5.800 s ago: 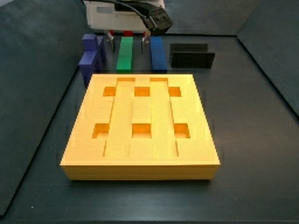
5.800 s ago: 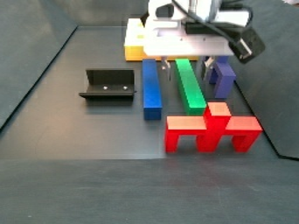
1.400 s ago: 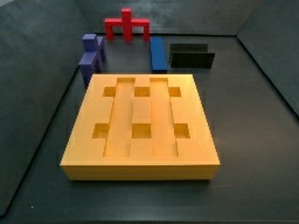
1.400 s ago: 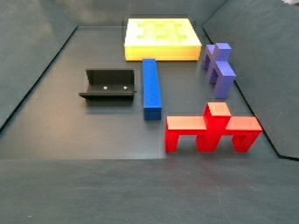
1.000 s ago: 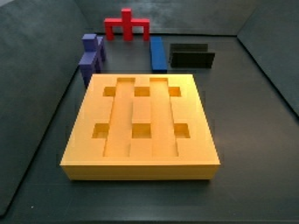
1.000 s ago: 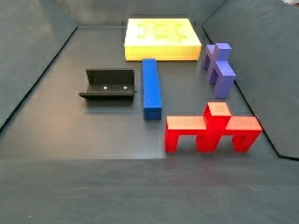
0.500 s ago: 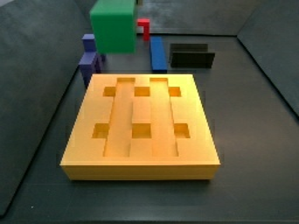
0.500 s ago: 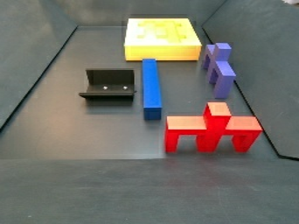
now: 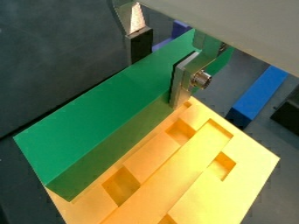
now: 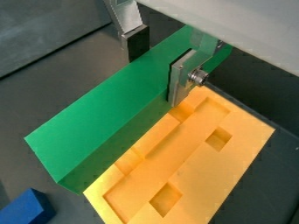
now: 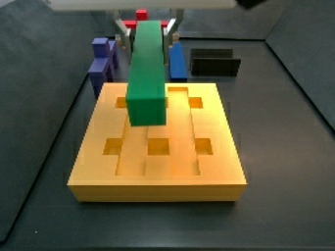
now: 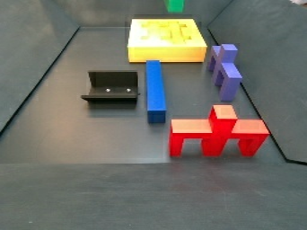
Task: Pick up the green object. Move up. Move to above the board. Insert the green object.
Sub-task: Insert the green object.
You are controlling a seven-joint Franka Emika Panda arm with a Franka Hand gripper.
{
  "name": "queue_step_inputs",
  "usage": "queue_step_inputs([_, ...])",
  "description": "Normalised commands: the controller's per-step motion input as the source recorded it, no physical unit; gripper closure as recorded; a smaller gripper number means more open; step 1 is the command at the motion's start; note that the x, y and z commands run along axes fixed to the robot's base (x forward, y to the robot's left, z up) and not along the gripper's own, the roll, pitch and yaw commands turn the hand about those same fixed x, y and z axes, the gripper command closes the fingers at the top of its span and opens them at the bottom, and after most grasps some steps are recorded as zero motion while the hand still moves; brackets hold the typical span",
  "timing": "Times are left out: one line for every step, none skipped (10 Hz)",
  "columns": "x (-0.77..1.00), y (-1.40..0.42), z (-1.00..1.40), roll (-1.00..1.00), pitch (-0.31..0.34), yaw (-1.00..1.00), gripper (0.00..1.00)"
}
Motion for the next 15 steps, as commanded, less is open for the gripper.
queue_step_inputs([-0.14,-0.01,-0.84,0.14,-0.146,0.00,1.00])
queue_step_inputs([-0.27,0.00,-0.79,0.09,-0.179,0.00,1.00])
queue_step_inputs([-0.16,0.00,-0.73,0.09,-0.100,0.00,1.00])
queue_step_inputs([-0.07,0.00,-0.68,0.05,-0.061,0.00,1.00])
queue_step_inputs([-0.05,0.00,-0.62,0.00,-0.079,0.00,1.00])
queue_step_inputs([0.00,0.00,-0.53,0.00,-0.069,0.07,1.00])
queue_step_inputs([0.04,-0.01,-0.46,-0.02,-0.056,0.07,1.00])
queue_step_inputs([0.00,-0.01,-0.44,0.00,-0.044,0.00,1.00])
queue_step_inputs([0.00,-0.08,-0.35,0.00,-0.050,0.00,1.00])
queue_step_inputs([-0.09,-0.08,-0.25,0.00,-0.073,-0.04,1.00])
queue_step_inputs([-0.12,-0.07,-0.21,0.00,-0.064,-0.06,1.00])
queue_step_inputs([-0.07,-0.05,-0.20,0.00,-0.049,0.00,1.00])
queue_step_inputs([-0.09,-0.03,-0.21,0.00,-0.051,0.00,1.00])
queue_step_inputs([-0.06,-0.02,-0.21,0.00,-0.051,0.00,1.00])
queue_step_inputs([-0.03,-0.05,-0.20,0.00,-0.054,0.00,1.00])
